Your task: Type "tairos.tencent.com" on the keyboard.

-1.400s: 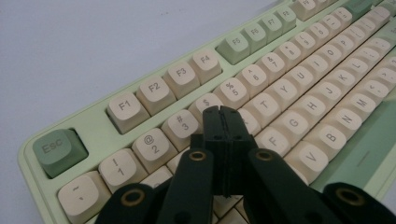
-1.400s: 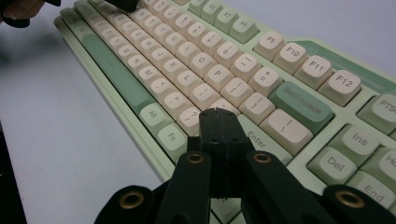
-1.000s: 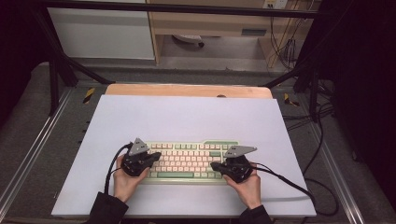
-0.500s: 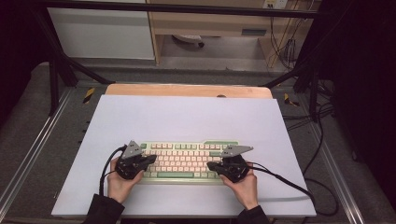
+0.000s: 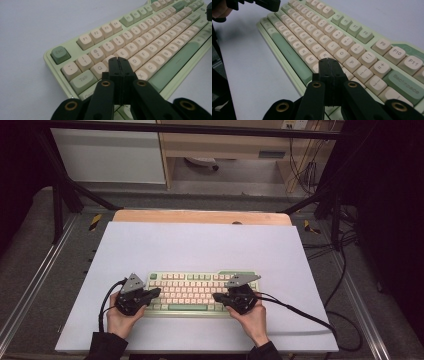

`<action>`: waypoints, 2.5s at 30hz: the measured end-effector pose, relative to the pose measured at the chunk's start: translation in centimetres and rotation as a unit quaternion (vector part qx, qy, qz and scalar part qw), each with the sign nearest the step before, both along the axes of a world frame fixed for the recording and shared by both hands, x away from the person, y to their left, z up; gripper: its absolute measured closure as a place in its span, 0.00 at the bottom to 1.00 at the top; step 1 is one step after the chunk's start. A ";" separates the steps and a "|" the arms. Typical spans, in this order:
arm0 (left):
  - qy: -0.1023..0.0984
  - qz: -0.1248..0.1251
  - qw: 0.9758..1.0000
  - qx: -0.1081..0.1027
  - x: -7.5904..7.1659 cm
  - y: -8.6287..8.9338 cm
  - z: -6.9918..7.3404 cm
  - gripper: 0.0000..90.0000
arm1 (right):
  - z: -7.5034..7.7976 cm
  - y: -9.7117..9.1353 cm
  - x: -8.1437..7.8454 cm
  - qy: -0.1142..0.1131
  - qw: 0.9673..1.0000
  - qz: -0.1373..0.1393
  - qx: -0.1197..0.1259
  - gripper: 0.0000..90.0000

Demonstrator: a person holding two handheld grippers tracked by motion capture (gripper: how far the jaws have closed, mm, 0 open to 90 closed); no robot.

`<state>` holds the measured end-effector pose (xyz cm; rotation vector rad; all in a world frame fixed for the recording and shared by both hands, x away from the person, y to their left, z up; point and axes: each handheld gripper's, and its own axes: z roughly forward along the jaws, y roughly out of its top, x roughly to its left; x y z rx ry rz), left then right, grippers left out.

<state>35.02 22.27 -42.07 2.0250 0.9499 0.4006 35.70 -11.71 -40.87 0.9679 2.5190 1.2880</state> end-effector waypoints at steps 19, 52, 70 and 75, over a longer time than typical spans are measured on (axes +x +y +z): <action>0.001 0.004 1.000 -0.005 -0.2 0.6 -0.1 1.00 | -0.8 4.6 0.7 0.007 1.000 0.023 0.000 1.00; 0.001 0.003 1.000 -0.005 -0.2 0.7 -0.1 1.00 | -2.2 6.3 1.2 0.013 0.999 0.033 -0.018 1.00; 0.000 0.002 1.000 -0.008 -0.3 0.8 0.0 1.00 | 0.0 3.5 1.1 -0.002 1.000 0.014 -0.018 1.00; 0.001 0.000 1.000 -0.007 -0.3 0.6 0.1 1.00 | 0.0 1.7 1.0 -0.002 1.000 -0.003 -0.015 1.00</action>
